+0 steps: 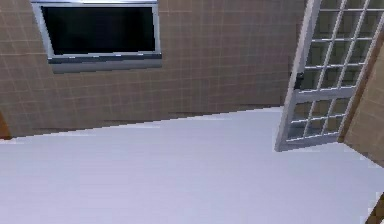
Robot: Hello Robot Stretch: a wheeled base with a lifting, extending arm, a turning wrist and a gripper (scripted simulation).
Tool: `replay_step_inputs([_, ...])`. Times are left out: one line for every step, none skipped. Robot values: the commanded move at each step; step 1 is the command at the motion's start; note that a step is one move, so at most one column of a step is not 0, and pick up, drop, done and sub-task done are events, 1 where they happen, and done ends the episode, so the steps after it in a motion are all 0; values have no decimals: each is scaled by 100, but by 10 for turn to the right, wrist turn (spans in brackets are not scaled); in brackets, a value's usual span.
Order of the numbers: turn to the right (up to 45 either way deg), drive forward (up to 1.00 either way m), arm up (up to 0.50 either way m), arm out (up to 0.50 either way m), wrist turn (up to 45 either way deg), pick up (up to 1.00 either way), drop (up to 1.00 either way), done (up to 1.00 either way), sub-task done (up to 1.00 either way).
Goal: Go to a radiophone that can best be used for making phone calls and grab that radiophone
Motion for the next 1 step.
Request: replay_step_inputs([450, 0, 0, 0, 0, 0, 0, 0, 0])
